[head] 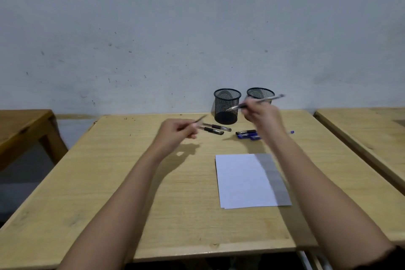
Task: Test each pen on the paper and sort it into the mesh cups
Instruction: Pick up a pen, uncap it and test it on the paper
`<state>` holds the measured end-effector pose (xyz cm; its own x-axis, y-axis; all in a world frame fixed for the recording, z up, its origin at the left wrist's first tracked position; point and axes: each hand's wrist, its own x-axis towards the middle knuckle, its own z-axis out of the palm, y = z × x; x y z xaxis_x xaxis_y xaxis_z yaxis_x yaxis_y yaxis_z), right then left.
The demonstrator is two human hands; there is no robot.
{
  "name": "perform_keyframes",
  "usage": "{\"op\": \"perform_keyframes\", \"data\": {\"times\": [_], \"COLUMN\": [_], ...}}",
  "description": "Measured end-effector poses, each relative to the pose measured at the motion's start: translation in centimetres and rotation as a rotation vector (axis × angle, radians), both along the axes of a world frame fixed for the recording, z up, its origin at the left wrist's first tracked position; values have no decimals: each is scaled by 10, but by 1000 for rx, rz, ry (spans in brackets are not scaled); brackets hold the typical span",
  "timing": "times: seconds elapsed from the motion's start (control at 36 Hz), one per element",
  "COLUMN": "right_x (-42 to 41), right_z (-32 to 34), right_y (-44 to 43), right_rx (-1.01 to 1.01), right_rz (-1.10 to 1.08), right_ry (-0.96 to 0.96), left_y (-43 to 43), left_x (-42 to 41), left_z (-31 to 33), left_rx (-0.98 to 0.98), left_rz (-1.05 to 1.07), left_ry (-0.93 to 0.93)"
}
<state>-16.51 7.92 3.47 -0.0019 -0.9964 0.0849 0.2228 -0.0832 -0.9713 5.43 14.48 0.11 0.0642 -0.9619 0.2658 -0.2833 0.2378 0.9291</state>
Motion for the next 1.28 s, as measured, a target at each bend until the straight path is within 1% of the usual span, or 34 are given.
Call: {"op": "perform_keyframes", "data": {"times": [0.06, 0.11, 0.14, 0.17, 0.28, 0.39, 0.47, 0.58, 0.67, 0.75, 0.81, 0.86, 0.92, 0.97, 1.03, 1.14, 1.19, 1.28], "right_x": [-39, -69, -73, -71, -38, -21, -16, -11, -8, -7, -6, -5, -5, -5, -4, -3, -3, -2], "right_z": [0, -3, -5, -9, -26, -41, -45, -46, -48, -49, -49, -48, -46, -44, -43, -42, -44, -49], "right_y": [-7, -10, -11, -11, -6, -4, -3, 1, 2, 4, 6, 8, 11, 13, 15, 16, 16, 17], "right_rx": [-20, -40, -39, -38, -28, -1, -1, -10, -24, -30, -36, -41, -49, -63, -61, -32, -18, 5], "right_rz": [-73, -80, -63, -41, 54, 29, 44, 73, 87, 89, 90, 93, 102, 116, 117, 113, 111, 109], "right_ry": [-212, -278, -271, -234, 35, 160, 166, 115, 98, 85, 71, 54, 39, 32, 23, -1, -8, -48], "left_y": [10, 17, 18, 15, 0, -5, -6, -7, -10, -12, -11, -8, 1, 14, 31, 47, 46, 41], "left_x": [34, 59, 63, 64, 41, 22, 21, 22, 22, 20, 17, 12, 3, -12, -28, -48, -51, -52], "left_z": [-14, -28, -34, -40, -51, -52, -54, -55, -55, -55, -55, -53, -46, -37, -32, -41, -46, -50], "left_rx": [49, 136, 174, 192, 152, 97, 87, 69, 48, 66, 60, 19, -71, -137, -164, -193, -171, -109], "left_rz": [105, 177, 194, 198, 211, 224, 200, 196, 185, 175, 186, 220, 251, 203, 93, -95, -160, -191], "left_ry": [77, 135, 133, 93, -187, -381, -433, -424, -489, -563, -558, -521, -533, -543, -591, -784, -852, -906]}}
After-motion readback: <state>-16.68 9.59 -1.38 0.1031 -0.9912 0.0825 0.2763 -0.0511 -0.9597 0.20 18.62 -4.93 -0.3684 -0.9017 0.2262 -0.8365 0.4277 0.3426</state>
